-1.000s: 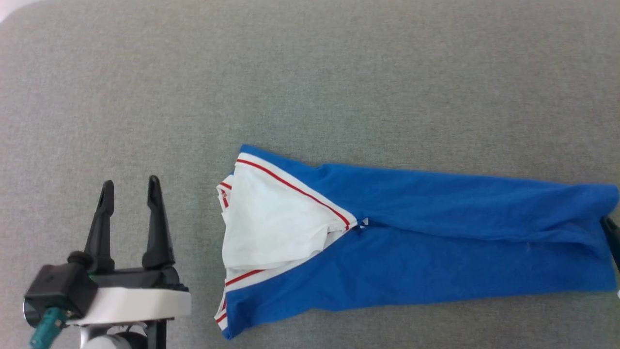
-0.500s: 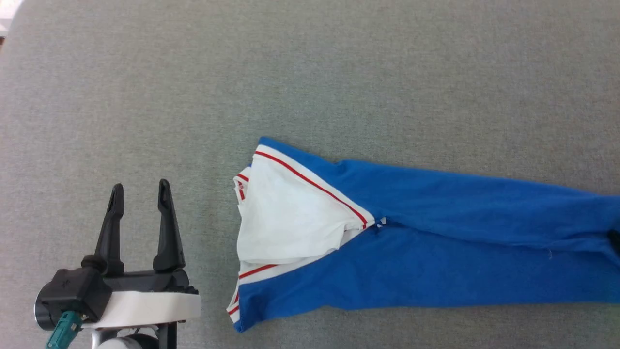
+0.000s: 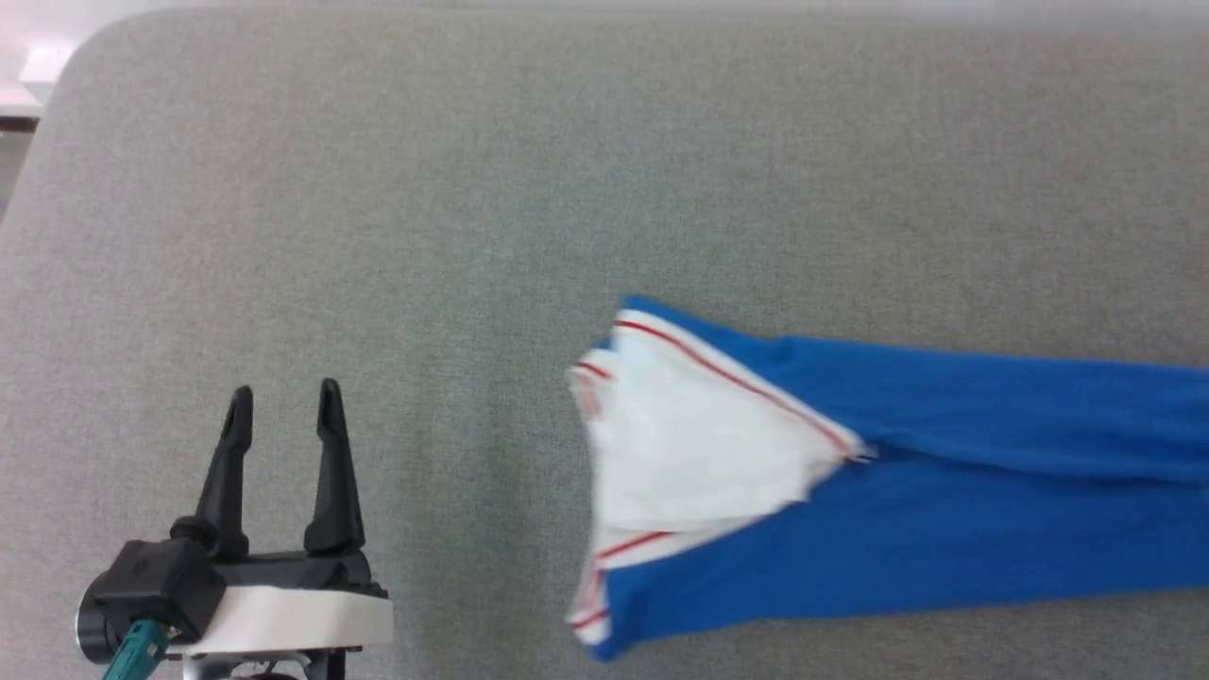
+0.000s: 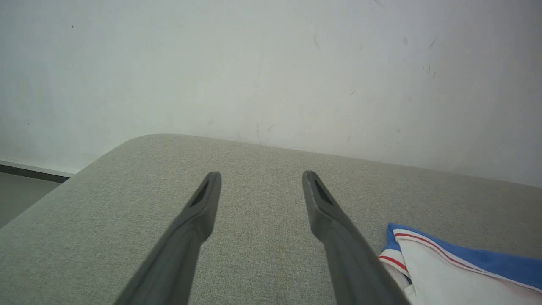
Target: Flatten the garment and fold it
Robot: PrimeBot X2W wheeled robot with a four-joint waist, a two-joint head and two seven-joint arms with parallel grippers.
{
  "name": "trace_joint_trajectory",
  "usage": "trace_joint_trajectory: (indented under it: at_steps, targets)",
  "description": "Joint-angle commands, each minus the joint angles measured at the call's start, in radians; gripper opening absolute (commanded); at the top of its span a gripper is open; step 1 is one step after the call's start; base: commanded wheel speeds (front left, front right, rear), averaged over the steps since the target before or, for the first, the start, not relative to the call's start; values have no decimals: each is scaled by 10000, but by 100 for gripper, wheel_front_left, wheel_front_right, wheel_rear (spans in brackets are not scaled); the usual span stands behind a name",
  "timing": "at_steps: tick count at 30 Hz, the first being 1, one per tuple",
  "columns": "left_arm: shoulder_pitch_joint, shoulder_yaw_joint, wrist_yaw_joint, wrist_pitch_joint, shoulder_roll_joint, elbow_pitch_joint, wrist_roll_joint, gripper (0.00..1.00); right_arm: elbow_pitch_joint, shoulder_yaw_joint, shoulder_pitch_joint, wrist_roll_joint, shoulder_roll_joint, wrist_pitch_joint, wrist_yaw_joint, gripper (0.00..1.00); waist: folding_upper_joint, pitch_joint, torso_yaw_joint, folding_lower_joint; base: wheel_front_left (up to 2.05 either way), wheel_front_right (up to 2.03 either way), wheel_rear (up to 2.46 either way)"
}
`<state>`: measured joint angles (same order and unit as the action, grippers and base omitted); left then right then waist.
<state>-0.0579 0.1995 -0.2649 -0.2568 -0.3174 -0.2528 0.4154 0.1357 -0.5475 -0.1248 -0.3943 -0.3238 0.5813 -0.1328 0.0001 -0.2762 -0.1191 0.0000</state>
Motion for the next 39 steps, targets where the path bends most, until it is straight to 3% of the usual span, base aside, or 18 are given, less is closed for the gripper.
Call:
trace_joint_trajectory:
  at_steps: [1,7,18,25,31,39]
  targets:
    - [-83,17,50,-27,36,57,45,100,128,-269,-116,197,-198,-98,21,0,-1,150,4,0,0,0,0]
    - [-273,90,103,77,-17,201,146,100,89,-372,86,223,-254,-71,21,0,-1,572,-36,0,0,0,0]
    - [-606,198,294,142,27,486,501,100,-2659,2508,1487,-1444,1662,1392,21,0,-1,1335,-330,0,0,0,0]
    - [-596,231,390,98,131,569,625,100,-3813,4538,958,-1545,2103,1683,21,0,-1,1181,-536,0,0,0,0]
    - [-345,325,509,47,319,688,633,100,-3550,5830,4,-1571,2367,1615,21,0,-1,779,-792,0,0,0,0]
    - [47,437,715,-10,681,1065,640,100,-2026,6948,-1015,-1177,2655,1064,21,0,-1,413,-1197,0,0,0,0]
